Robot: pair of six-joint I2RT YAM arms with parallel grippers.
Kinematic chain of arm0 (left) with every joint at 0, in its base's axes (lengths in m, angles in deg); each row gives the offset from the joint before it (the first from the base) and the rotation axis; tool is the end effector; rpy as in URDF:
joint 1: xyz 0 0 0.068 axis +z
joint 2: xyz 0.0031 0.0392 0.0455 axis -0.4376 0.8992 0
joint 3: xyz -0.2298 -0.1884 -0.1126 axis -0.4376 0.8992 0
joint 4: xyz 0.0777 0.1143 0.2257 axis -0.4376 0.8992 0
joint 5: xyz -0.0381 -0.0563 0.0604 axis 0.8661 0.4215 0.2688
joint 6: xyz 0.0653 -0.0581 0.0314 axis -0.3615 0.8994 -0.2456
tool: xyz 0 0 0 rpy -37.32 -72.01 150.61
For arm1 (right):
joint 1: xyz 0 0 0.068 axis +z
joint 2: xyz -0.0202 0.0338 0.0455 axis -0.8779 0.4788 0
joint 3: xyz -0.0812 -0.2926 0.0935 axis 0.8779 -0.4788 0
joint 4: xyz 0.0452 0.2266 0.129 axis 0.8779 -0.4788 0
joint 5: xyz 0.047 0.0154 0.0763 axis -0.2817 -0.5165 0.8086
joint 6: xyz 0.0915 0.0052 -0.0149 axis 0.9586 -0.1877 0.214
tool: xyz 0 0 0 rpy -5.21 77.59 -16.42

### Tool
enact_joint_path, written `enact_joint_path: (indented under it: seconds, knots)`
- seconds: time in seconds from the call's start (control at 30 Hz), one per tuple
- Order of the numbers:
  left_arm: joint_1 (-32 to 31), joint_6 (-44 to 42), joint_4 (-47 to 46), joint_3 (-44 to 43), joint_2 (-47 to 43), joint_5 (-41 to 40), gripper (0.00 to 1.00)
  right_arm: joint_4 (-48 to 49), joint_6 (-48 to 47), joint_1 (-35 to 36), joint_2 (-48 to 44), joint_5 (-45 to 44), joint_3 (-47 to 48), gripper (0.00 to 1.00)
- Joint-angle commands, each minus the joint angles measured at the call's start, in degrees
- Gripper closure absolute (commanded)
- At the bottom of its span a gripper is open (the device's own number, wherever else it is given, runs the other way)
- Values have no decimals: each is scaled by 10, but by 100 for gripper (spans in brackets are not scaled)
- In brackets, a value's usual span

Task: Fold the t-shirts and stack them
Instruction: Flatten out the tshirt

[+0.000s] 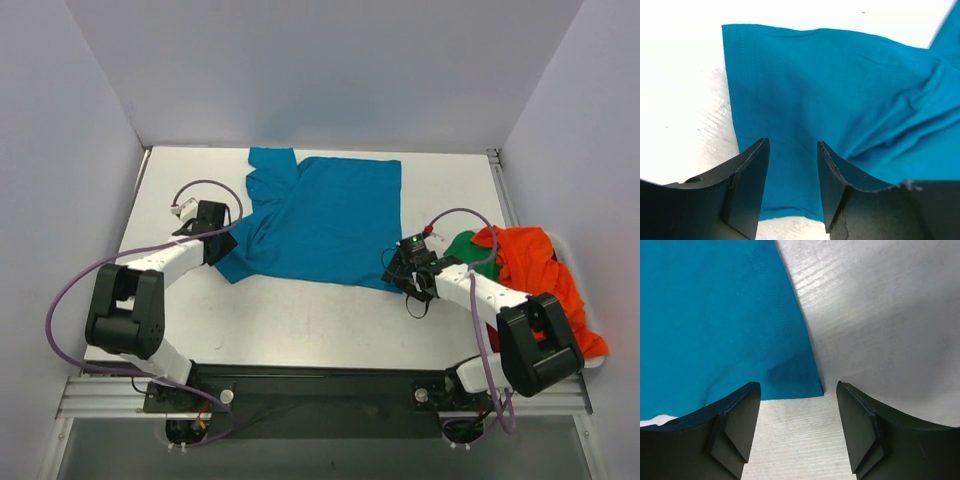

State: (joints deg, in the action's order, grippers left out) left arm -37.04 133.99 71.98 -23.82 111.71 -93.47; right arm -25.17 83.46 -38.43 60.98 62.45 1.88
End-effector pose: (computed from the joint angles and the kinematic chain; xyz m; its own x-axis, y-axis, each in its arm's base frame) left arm 0.3404 -0.0402 0.1877 -0.5257 -0.6268 -0.5751 -0.5986 0.7529 -0.2734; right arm 0.2677 0.1036 0.1773 -0.6974 0.5092 -0.5043 0.2977 0.8459 0.4425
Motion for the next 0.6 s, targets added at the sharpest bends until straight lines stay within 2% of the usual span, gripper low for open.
enact_joint_path:
  seconds: [0.0,0.23,0.33,0.43,0.47,0.57]
  knots:
    - [2,-6,34,-37,28,-34,47,-20,6,-3,17,-27,13,38]
    - [-11,15,78,-39,75,-68,67,-17,0,0,46,-20,28,43]
    - [-17,23,83,-22,82,-71,82,-16,-2,0,52,-19,28,50]
    - [-20,40,74,18,59,-60,98,-16,-1,-2,49,-20,24,68]
    - [-21,41,67,30,49,-54,100,-16,-1,-2,48,-20,24,77]
    - [-24,58,46,92,1,-39,100,-20,-2,-5,36,-20,17,89]
